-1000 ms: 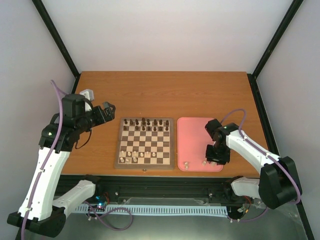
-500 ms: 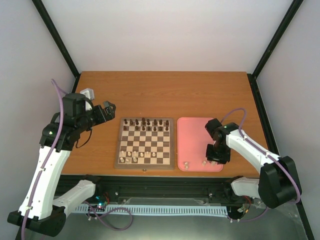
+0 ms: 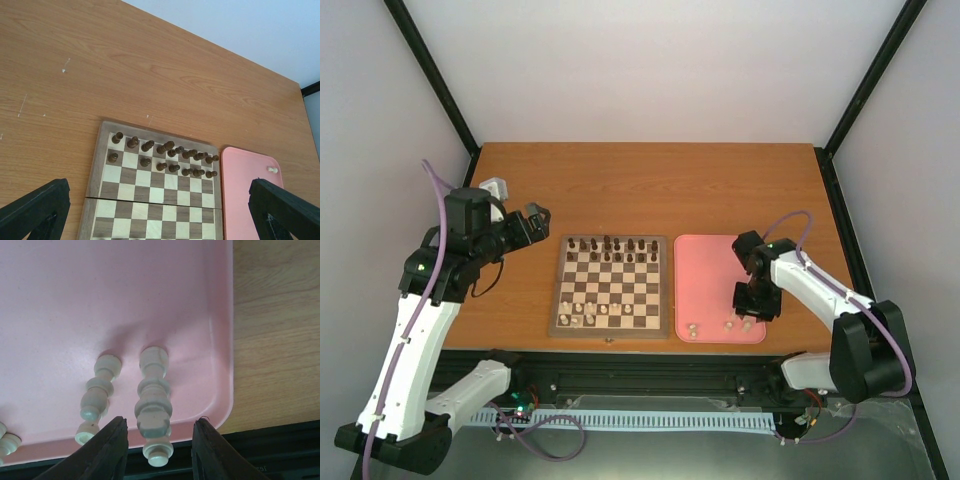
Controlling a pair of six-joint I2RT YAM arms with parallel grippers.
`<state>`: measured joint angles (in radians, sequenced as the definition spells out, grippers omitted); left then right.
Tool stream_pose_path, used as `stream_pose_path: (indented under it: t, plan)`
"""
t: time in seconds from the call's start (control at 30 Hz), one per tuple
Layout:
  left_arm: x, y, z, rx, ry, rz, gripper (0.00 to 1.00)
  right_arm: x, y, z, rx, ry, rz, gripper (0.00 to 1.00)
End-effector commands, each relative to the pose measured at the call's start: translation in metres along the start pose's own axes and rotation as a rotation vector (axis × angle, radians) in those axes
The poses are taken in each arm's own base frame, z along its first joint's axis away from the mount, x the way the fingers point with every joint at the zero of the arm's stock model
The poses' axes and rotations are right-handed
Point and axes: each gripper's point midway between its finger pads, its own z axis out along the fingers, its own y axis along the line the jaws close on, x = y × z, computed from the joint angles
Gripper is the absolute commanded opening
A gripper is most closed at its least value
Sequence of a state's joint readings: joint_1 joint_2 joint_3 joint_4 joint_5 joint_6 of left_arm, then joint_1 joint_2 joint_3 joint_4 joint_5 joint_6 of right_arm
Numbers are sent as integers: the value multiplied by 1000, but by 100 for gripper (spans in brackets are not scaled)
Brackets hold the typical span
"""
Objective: Set up the chess pieces on the board
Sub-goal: Pick up the chess piece from the storage box.
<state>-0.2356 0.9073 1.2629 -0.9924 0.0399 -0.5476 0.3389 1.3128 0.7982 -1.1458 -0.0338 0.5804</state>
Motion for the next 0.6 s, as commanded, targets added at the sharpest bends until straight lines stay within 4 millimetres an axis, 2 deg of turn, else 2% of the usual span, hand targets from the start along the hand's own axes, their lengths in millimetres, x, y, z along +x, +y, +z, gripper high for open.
stream_pose_path:
  t: [0.0,0.4,0.57]
  plan:
    - [-5,1,-4,-4,-25,-5,100,-13,-1,-1,9,-29,-2,35]
    - [-6,2,-1,-11,-25,-5,100,-20,-2,5,12,-25,-10,29]
    - [-6,2,1,-12,-22,-7,100,-21,1,7,5,-16,-18,22]
